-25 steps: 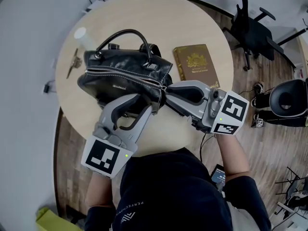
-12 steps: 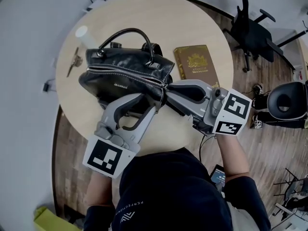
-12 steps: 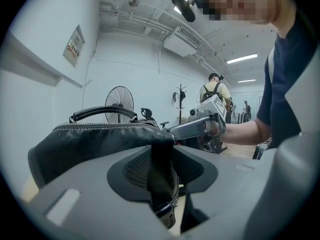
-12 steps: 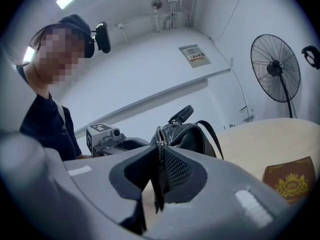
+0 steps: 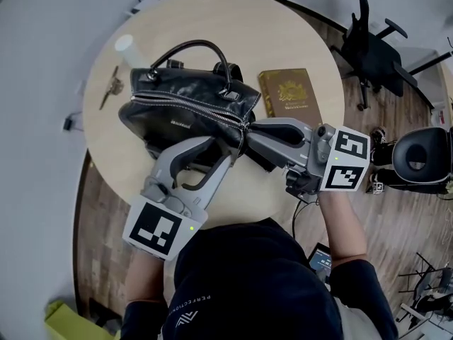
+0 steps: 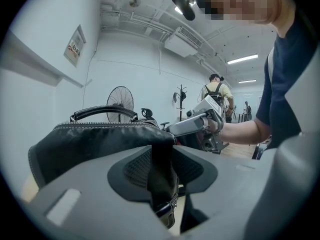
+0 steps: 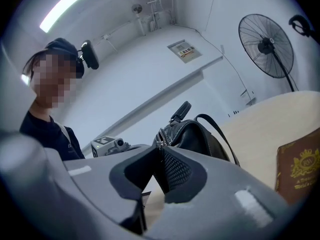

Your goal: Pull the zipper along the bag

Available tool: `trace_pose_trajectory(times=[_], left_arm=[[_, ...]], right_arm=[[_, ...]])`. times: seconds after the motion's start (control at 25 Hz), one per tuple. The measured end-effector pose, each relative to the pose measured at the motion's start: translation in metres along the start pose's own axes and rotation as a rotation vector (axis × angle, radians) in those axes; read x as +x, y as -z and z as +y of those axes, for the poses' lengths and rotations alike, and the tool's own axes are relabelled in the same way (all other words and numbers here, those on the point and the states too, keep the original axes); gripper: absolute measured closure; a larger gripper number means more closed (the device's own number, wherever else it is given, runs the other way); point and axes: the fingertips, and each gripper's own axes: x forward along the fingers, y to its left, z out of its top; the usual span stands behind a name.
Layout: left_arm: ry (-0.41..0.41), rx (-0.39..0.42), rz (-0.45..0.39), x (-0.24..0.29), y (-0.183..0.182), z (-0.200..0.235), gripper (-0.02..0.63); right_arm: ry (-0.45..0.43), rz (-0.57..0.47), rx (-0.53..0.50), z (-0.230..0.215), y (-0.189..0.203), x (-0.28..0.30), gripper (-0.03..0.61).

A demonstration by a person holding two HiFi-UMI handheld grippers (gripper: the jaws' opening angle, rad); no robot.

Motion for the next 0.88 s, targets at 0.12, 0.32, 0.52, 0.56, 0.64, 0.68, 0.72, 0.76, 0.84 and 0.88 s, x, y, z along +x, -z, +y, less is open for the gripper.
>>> trace_pose_trajectory(times=[0.12,0.32,0.52,0.56,0.64,0.68,0.72,0.76,0.84,0.88], left_arm=[[0.001,-0.004,0.001,-0.0001,0.0010,-0.0004,0.470],[0.005,-0.007,0.000,0.0014,0.0023,0.0010,0.471],[0.015,-0.007,-0.005,0.0023,0.0025,0.0021,0.472],[0.017,-0.008,-0.005,0.0018,0.0026,0.0021,0.472],[0.020,-0.011,-0.005,0.0006,0.0026,0.0020,0.475],[0.021,-0.011,-0.003,0.0002,0.0025,0.0020,0.476],[0.022,-0.010,-0.001,0.0001,0.0025,0.0020,0.477],[0.023,-0.009,0.001,0.0001,0.0026,0.0019,0.477],[0.022,-0.006,0.008,0.0002,0.0036,0.0020,0.477],[0.021,-0.006,0.011,-0.0001,0.0043,0.0023,0.476]], right_arm=[[-0.021,0.007,0.046,-0.0003,0.0004,0.0009,0.538],[-0.049,0.014,0.088,-0.0019,0.0018,0.0034,0.537],[-0.190,-0.007,0.195,-0.0030,0.0028,0.0050,0.541],[-0.222,-0.018,0.213,-0.0027,0.0029,0.0054,0.541],[-0.270,-0.042,0.222,-0.0020,0.0027,0.0061,0.540],[-0.290,-0.053,0.222,-0.0020,0.0025,0.0062,0.540],[-0.310,-0.063,0.225,-0.0022,0.0023,0.0059,0.538],[-0.329,-0.072,0.232,-0.0026,0.0023,0.0055,0.537],[-0.359,-0.090,0.251,-0.0033,0.0029,0.0046,0.529],[-0.366,-0.097,0.257,-0.0034,0.0032,0.0043,0.522]])
